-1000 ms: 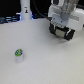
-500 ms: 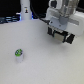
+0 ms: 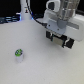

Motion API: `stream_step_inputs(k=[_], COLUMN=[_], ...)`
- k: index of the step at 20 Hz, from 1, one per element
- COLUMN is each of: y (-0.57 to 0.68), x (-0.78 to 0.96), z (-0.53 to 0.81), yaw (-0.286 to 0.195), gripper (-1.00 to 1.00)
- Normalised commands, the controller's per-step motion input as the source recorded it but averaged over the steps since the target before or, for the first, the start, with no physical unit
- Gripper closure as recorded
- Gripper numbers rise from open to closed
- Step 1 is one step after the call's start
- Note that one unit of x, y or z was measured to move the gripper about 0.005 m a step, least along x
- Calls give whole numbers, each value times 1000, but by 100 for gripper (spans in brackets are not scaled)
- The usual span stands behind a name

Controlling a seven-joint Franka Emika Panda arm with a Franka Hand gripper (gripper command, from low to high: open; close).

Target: Open the kcup holder, insert the kcup into the holder, and close the kcup holder

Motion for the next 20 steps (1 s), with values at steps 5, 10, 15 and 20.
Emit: stream_step_inputs(k=[5, 10, 15, 20], y=[-226, -138, -290, -505], x=[336, 136, 172, 80], z=[7, 226, 434, 360], yaw=[-34, -86, -188, -231], gripper=[-100, -100, -100, -100])
